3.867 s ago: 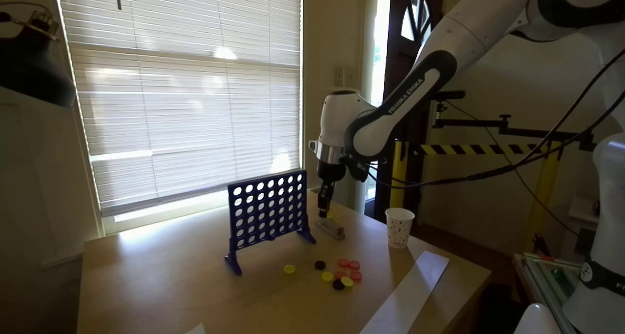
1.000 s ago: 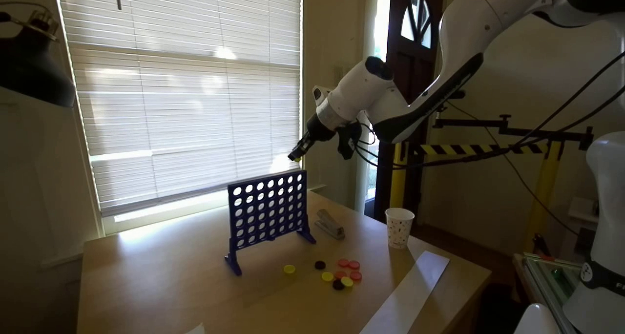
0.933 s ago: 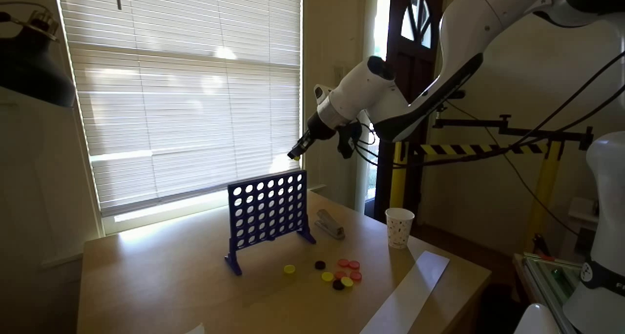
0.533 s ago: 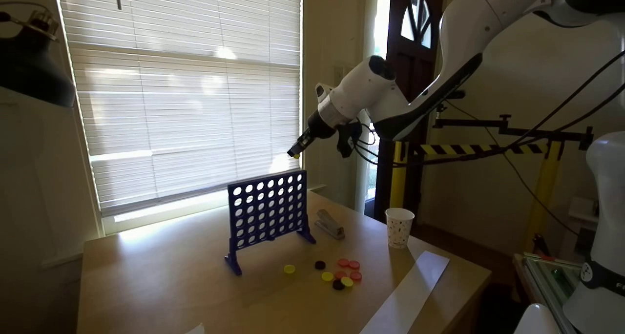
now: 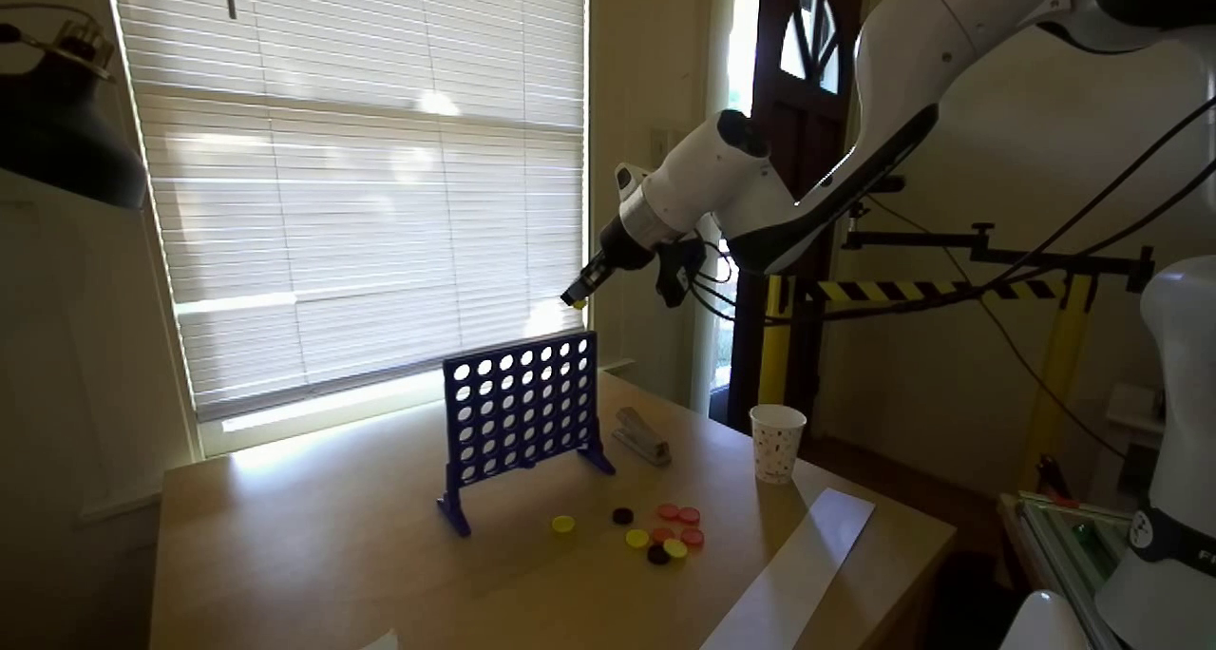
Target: Put the yellow chip into the connect four game
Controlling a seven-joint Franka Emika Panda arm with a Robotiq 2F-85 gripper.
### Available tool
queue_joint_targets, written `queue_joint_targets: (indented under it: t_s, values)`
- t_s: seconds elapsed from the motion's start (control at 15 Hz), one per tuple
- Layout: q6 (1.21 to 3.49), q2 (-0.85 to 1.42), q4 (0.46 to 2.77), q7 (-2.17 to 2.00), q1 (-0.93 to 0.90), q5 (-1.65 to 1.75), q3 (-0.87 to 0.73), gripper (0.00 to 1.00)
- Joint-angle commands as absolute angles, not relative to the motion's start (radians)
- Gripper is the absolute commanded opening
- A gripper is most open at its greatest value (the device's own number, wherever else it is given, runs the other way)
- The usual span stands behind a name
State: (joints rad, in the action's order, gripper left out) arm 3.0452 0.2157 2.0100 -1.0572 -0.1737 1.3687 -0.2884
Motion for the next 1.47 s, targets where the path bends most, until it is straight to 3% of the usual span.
queue_joint_targets:
  t_s: [0.0,1.4]
  values:
    - [3.047,0.215,1.993,-1.12,-0.18,1.428,-0.306,0.09]
    - [3.062,0.223,1.958,-1.68,-0.16,1.95,-0.31,0.09]
